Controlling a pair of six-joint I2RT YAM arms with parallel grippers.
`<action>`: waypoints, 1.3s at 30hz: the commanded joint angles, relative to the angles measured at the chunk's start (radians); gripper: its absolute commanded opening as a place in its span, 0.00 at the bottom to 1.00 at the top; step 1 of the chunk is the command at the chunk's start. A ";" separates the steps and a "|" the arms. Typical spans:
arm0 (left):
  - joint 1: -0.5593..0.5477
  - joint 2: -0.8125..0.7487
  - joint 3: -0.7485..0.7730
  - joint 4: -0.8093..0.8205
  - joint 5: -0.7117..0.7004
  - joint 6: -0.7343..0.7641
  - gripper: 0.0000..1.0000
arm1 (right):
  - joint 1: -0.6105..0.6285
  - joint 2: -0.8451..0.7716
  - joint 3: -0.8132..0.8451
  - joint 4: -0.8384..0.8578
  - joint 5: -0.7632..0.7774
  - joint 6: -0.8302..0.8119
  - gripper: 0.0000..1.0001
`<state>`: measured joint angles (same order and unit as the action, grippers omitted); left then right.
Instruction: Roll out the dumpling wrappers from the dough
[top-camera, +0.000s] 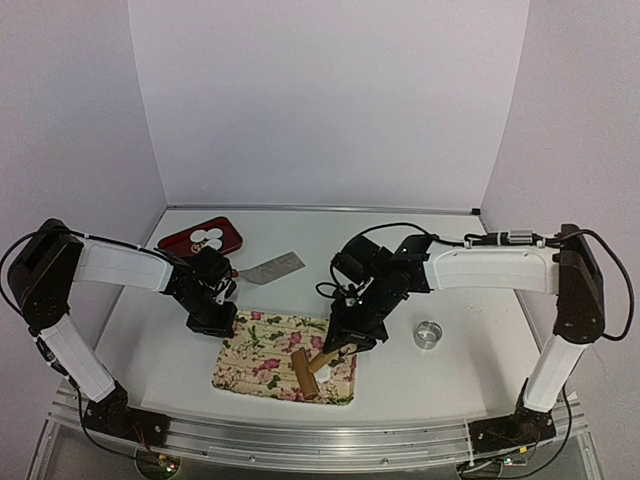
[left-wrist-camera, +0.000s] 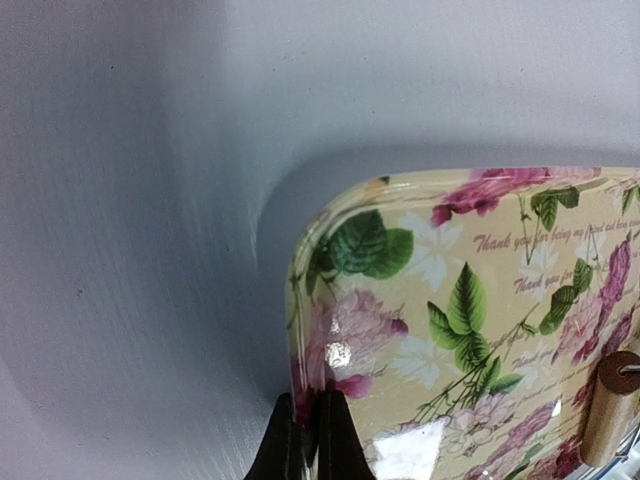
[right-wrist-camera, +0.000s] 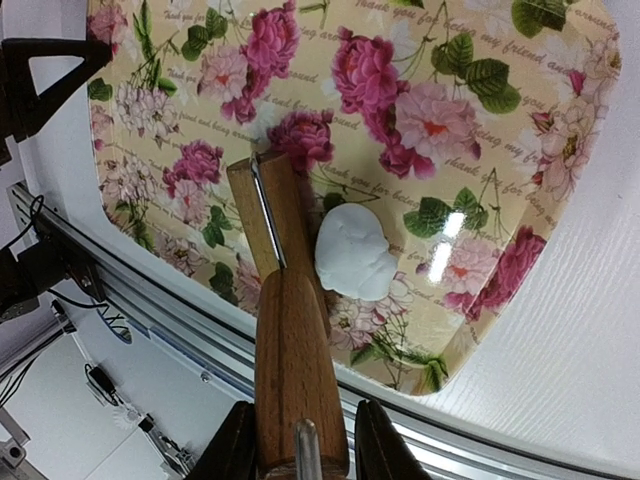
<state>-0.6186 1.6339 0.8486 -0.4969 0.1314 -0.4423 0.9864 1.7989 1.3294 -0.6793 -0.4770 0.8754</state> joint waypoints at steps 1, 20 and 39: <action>0.006 -0.030 -0.008 -0.042 -0.050 0.011 0.00 | 0.009 0.065 0.069 -0.225 0.110 -0.051 0.00; 0.006 -0.022 -0.008 -0.037 -0.043 0.009 0.00 | 0.061 0.017 0.324 -0.336 0.133 0.000 0.00; 0.006 -0.016 0.004 -0.043 -0.048 0.019 0.00 | 0.030 0.064 0.291 -0.339 0.159 -0.055 0.00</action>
<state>-0.6186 1.6337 0.8486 -0.4976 0.1314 -0.4419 1.0214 1.8514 1.6089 -1.0178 -0.3290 0.8423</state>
